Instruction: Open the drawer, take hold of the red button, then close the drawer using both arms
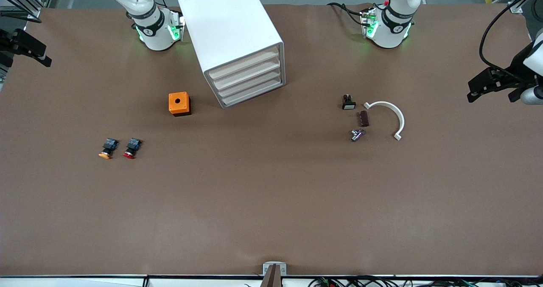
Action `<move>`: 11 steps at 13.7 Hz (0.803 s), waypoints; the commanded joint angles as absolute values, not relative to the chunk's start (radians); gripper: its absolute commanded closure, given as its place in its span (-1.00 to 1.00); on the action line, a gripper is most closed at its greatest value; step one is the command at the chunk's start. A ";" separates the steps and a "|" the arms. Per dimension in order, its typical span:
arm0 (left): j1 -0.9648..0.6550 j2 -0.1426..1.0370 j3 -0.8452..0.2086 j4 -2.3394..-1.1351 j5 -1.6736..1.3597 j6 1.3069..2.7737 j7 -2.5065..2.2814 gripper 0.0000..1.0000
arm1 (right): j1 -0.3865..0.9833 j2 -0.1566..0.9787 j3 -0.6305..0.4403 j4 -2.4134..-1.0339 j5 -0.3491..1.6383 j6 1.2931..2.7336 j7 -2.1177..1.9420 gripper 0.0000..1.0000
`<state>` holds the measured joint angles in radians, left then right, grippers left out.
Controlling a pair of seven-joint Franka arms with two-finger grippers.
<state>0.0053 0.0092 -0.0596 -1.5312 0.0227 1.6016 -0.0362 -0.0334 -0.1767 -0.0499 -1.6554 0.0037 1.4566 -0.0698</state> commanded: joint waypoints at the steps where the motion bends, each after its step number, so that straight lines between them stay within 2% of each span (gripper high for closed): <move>1: 0.006 0.014 -0.058 -1.513 0.023 1.582 -0.031 -1.00 | -0.026 -0.179 -0.052 -1.655 0.003 1.460 -0.077 -1.00; 11: 0.009 0.014 -0.054 -1.514 -0.008 1.582 -0.034 -1.00 | -0.017 -0.179 -0.054 -1.648 0.003 1.468 -0.077 -1.00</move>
<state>0.0074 0.0093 -0.0583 -1.5312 0.0061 1.5982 -0.0362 -0.0244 -0.1767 -0.0498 -1.6554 0.0037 1.4651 -0.0699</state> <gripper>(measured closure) 0.000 0.000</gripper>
